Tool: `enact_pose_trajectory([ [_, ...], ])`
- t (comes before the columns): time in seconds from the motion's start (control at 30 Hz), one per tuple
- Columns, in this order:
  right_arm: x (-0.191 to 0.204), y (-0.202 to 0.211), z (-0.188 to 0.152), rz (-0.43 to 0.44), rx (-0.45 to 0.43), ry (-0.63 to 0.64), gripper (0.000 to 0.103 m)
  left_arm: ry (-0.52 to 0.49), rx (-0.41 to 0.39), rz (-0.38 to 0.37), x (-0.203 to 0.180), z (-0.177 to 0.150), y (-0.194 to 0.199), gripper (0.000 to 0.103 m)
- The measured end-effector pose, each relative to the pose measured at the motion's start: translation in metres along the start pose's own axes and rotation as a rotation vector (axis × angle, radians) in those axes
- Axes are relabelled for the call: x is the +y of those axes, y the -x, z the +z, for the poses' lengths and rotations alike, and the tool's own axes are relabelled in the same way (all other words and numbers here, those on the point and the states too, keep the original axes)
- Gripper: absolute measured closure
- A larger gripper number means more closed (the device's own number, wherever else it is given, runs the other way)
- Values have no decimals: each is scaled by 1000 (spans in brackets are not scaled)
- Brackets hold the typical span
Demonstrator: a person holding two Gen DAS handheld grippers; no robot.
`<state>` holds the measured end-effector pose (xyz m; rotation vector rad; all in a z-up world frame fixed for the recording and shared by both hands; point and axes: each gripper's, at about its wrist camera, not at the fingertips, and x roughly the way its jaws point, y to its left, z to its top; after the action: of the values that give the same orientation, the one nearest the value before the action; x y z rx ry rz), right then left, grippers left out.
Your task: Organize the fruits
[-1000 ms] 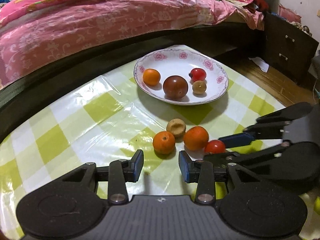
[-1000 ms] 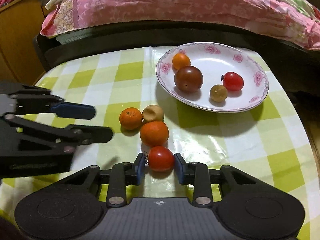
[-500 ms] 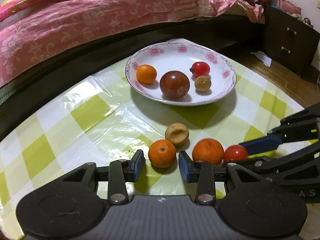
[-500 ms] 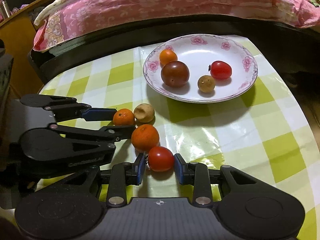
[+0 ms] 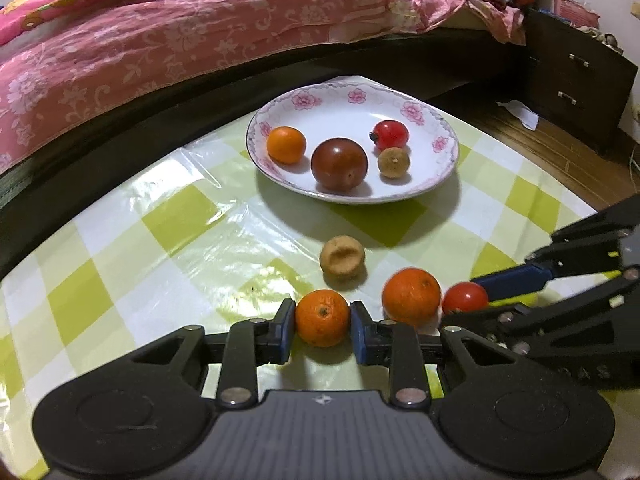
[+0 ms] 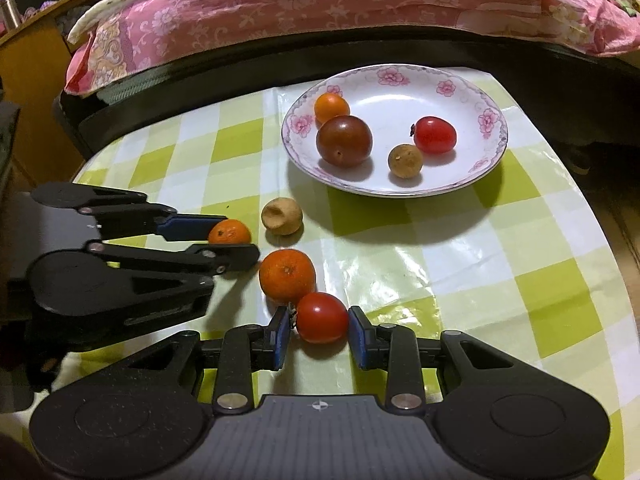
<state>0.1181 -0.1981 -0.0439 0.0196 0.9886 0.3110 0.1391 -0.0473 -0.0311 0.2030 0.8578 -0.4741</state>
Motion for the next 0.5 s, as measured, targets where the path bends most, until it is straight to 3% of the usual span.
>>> enact_pose_trajectory([
  [0.3, 9, 0, -8, -14, 11, 56, 76, -32, 47, -47, -8, -18, 19, 66],
  [0.5, 9, -1, -8, -14, -1, 60, 75, -59, 47, -33, -13, -26, 16, 66],
])
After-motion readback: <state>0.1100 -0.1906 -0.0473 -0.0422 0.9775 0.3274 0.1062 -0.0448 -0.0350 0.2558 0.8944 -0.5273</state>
